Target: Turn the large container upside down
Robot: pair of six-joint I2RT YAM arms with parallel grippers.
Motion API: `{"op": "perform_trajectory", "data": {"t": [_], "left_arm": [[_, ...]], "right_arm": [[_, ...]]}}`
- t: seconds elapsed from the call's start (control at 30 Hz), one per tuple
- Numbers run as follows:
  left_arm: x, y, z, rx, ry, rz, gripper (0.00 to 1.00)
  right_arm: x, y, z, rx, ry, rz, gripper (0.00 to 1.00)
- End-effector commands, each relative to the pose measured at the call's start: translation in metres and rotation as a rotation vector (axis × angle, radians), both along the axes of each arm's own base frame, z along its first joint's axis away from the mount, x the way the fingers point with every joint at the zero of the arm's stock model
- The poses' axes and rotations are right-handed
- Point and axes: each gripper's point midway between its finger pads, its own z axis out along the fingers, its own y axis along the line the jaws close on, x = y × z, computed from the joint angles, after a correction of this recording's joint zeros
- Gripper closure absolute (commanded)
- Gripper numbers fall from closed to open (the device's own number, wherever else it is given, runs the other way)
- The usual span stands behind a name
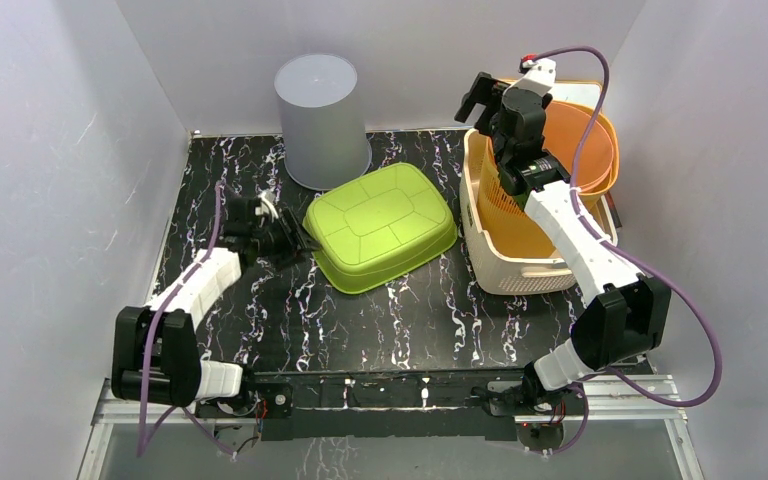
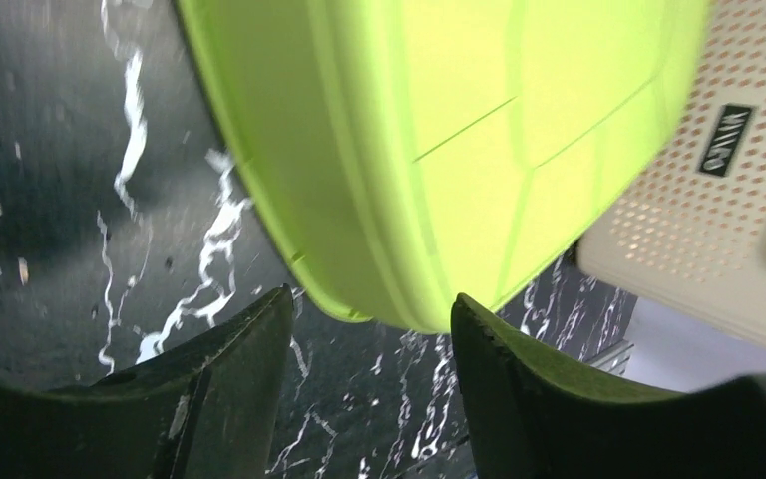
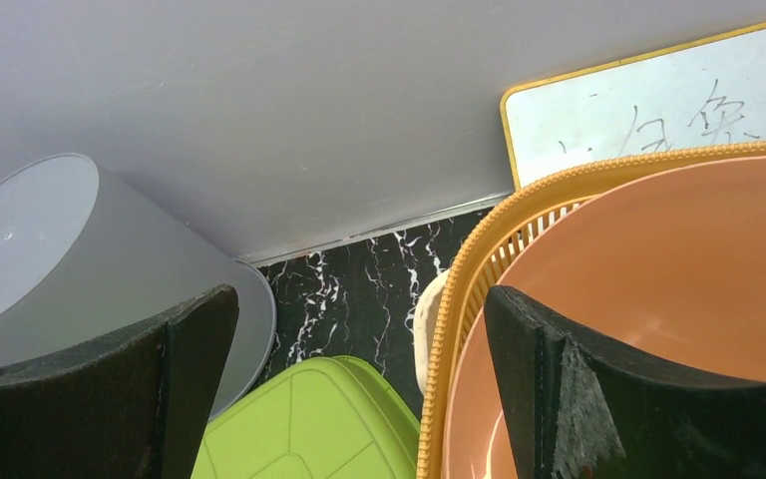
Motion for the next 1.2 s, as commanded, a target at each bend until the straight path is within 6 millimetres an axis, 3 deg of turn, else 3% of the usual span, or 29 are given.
{"op": "perform_trajectory", "data": {"t": [0.0, 0.03, 0.1, 0.2, 0.27, 0.33, 0.5, 0.67, 0.8, 1.03, 1.1, 1.17], "left_arm": [[0.034, 0.002, 0.072, 0.046, -0.170, -0.032, 0.41], [0.046, -0.002, 0.090, 0.053, -0.217, -0.035, 0.40], [0.062, -0.006, 0.103, 0.099, -0.266, -0.039, 0.38], [0.083, -0.006, 0.088, 0.245, -0.229, -0.030, 0.37], [0.092, -0.009, 0.077, 0.333, -0.201, -0.027, 0.28], [0.097, -0.010, 0.069, 0.382, -0.180, -0.007, 0.26], [0.092, -0.014, 0.054, 0.414, -0.112, 0.048, 0.26], [0.085, -0.032, 0.041, 0.397, -0.104, 0.021, 0.22], [0.079, -0.031, 0.022, 0.410, -0.062, 0.046, 0.21], [0.089, -0.053, 0.051, 0.250, -0.168, 0.106, 0.17], [0.091, -0.053, 0.053, 0.259, -0.177, 0.123, 0.17], [0.090, -0.048, 0.043, 0.305, -0.136, 0.135, 0.17]], "right_arm": [[-0.003, 0.003, 0.015, -0.001, -0.039, 0.030, 0.06], [-0.002, 0.005, 0.013, 0.001, -0.036, 0.039, 0.07], [0.000, 0.010, 0.011, 0.005, -0.028, 0.056, 0.07], [0.003, 0.014, 0.010, 0.007, -0.024, 0.066, 0.07], [0.005, 0.013, 0.013, 0.007, -0.031, 0.062, 0.07], [0.006, 0.012, 0.017, 0.005, -0.042, 0.053, 0.06], [0.007, 0.008, 0.018, -0.001, -0.053, 0.036, 0.05], [0.006, 0.005, 0.008, -0.003, -0.039, 0.018, 0.02], [0.006, 0.005, 0.004, -0.004, -0.033, 0.014, 0.02], [0.009, 0.002, -0.002, -0.021, -0.024, -0.002, 0.02], [0.010, 0.003, -0.005, -0.021, -0.017, 0.000, 0.02], [0.012, 0.004, -0.007, -0.018, -0.015, 0.002, 0.02]]}}
